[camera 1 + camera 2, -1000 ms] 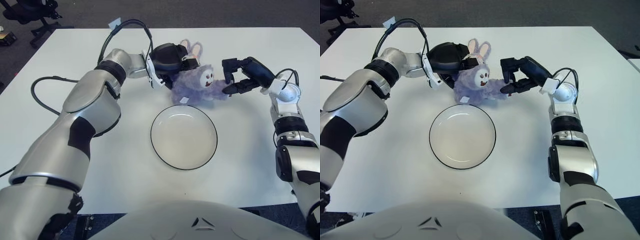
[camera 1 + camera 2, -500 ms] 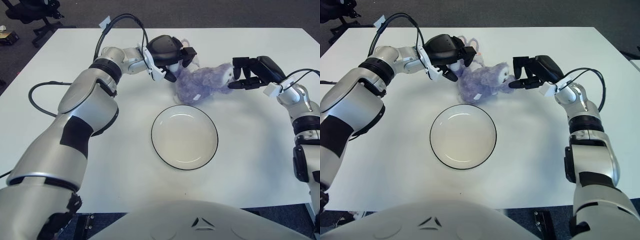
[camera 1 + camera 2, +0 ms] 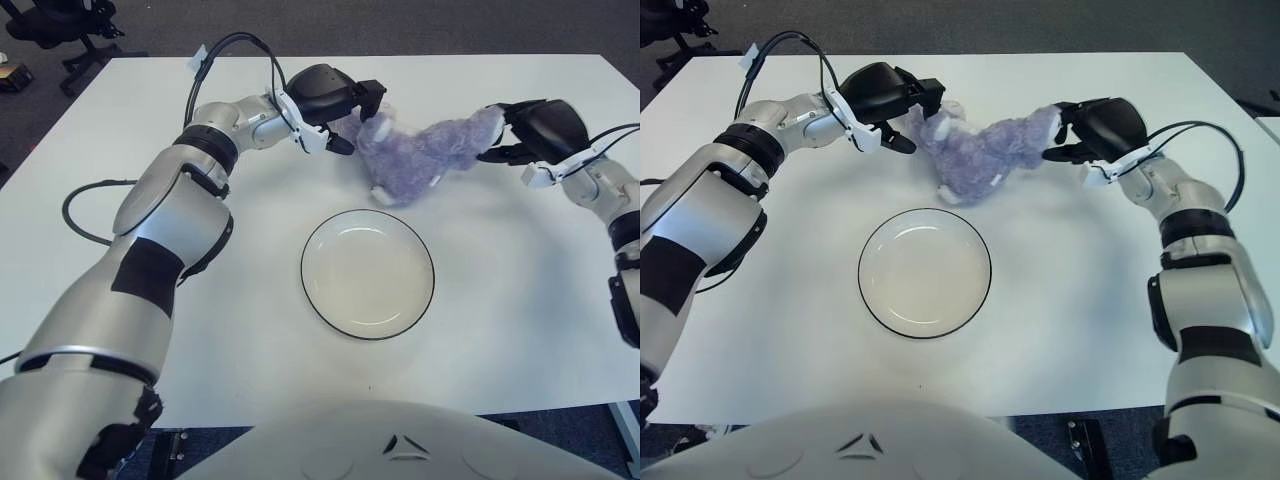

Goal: Put the doll into the plate.

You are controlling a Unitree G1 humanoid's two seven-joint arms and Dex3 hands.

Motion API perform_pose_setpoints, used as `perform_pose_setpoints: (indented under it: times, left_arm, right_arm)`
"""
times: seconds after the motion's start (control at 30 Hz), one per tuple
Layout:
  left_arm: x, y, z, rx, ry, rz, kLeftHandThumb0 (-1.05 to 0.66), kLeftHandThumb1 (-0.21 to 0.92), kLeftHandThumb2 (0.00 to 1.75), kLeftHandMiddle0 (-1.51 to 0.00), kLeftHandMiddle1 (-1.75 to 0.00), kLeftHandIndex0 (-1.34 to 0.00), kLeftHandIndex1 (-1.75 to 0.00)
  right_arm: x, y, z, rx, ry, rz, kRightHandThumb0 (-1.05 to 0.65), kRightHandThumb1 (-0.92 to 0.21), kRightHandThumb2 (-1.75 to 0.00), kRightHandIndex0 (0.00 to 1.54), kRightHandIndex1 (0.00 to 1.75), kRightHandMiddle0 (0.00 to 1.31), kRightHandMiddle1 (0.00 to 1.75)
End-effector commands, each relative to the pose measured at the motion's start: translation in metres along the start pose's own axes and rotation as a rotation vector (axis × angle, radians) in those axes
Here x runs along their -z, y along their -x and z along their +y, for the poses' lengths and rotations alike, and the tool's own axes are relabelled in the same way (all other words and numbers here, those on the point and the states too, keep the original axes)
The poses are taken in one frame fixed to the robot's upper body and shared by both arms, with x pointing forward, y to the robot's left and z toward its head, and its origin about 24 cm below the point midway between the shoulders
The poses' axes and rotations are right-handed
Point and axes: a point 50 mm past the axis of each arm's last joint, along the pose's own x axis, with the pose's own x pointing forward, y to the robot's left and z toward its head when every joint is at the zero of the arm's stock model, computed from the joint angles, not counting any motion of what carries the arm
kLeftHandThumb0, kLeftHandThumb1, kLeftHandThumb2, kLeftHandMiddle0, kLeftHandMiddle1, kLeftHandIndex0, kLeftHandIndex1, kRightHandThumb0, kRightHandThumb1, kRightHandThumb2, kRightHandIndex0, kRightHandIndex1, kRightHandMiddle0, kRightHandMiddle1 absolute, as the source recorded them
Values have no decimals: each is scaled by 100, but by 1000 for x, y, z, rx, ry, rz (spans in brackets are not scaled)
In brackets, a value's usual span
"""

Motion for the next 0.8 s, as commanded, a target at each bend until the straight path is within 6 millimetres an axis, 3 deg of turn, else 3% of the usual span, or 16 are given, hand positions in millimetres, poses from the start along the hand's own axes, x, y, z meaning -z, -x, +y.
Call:
perform_pose_setpoints:
  times: [0.0,0.77]
  left_arm:
    - [-1,2,0,-31,6,-6,-40,55,101,-82,-175,-43,-175]
    - [-7,3,5,-54,68,-75,-40,55,101,-80,-175,-43,-175]
  right_arm:
    - [1,-4,-1,6,48,13,11,-86,-25,70,175,57,175]
    - [-1,-9,0,55,82,41,13,-86,-27,69,175,54,175]
